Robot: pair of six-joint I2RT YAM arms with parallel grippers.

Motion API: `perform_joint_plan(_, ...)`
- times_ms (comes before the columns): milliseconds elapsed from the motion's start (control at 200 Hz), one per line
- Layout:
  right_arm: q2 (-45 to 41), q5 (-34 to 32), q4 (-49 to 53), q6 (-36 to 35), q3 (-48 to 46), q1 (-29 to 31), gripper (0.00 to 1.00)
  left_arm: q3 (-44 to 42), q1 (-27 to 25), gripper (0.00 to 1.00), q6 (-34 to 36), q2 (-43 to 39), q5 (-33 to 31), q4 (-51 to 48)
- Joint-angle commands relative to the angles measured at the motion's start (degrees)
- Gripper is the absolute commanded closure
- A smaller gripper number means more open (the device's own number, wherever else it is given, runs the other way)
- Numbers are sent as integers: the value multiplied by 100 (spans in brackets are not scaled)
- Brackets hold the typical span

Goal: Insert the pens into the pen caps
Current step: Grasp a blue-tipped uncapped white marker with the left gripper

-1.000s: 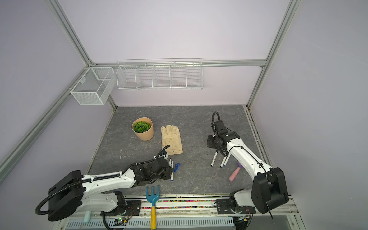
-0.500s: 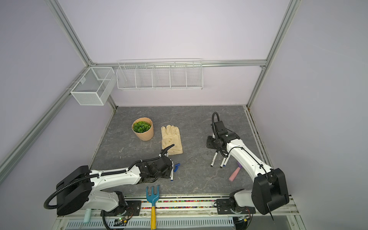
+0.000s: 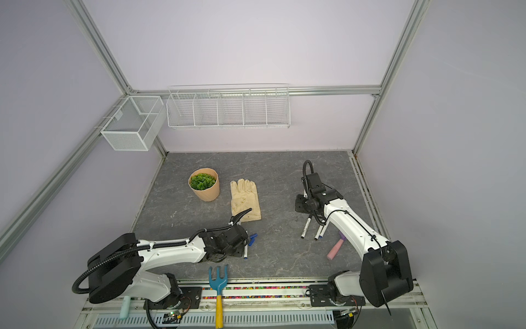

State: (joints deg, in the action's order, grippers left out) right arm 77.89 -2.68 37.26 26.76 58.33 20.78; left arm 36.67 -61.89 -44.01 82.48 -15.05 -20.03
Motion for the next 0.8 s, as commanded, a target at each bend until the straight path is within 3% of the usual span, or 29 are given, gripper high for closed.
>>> perform_joint_plan(0,-32,56,27,-69,-56,33,63,109,-16,71,-171,207,53,-278)
perform_joint_plan(345,-210,141,27,-26,-27,35,63,88,-16,83,-563,626,97,-741)
perform_joint_plan(505,-330,223,84,-22,17,32,63,257,-16,99,-461,729,-12,-853)
perform_joint_plan(630,-427,461,97,-102,102,42,63,409,-17,100,-99,273,-232,-789)
perform_joint_plan(795,-602,1177,-170,-243,157,154,62,347,-16,100,627,-1005,-335,-164)
